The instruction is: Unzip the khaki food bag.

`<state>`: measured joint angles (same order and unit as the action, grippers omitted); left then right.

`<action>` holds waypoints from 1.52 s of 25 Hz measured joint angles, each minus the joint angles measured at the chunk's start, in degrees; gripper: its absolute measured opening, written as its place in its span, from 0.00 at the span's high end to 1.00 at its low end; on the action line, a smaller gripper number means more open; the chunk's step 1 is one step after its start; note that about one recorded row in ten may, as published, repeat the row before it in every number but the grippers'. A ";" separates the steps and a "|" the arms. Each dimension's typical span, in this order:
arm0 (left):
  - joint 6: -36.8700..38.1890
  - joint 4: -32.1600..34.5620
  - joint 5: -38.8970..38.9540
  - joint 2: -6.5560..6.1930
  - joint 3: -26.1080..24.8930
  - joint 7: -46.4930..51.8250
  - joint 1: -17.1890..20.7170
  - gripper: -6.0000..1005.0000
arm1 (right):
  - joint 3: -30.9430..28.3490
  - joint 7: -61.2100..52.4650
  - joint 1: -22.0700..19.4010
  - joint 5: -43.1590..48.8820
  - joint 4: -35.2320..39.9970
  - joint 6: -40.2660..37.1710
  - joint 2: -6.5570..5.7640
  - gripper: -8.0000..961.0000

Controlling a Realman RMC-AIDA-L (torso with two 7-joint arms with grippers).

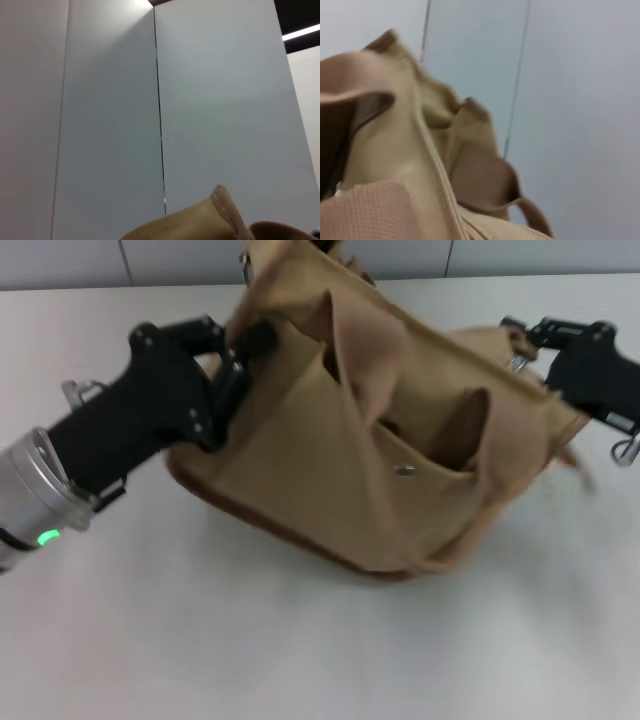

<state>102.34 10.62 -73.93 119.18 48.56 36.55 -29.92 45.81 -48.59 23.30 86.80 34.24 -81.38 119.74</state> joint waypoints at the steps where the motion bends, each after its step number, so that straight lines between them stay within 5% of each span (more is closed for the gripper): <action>1: -0.02 -2.29 0.05 0.00 0.92 -1.94 -0.08 0.89 | -0.01 -1.05 -0.08 -0.45 1.34 0.78 -0.01 0.48; 7: -0.58 -7.22 -0.15 0.00 2.09 -5.71 -0.08 0.89 | 0.18 -1.61 -0.27 -1.01 4.48 1.87 0.16 0.75; 18: -6.73 -8.53 -0.36 -0.27 6.21 -6.79 4.39 0.88 | 5.47 -4.01 0.42 -2.25 8.18 4.95 -0.13 0.86; 25: -5.95 -5.37 -0.81 -0.49 6.44 -6.68 7.68 0.82 | 4.96 -4.96 -1.91 -5.26 8.02 3.47 -0.05 0.72; 34: 3.74 -3.06 -0.39 -0.69 4.57 -8.62 12.81 0.62 | 1.14 -7.55 -8.77 -23.73 4.03 -9.77 -0.68 0.47; 37: 5.86 -1.65 -3.11 -1.38 6.18 -6.23 13.19 0.48 | 0.15 -13.72 -9.75 -18.11 3.82 -17.83 -3.05 0.32; 38: 5.61 0.36 -6.61 -1.68 8.00 -3.37 13.11 0.43 | 0.52 -17.08 -9.23 -10.02 3.80 -23.63 -5.40 0.29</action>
<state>107.95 10.98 -80.54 117.50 56.57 33.18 -16.81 46.33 -65.67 14.06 76.78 38.04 -105.01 114.34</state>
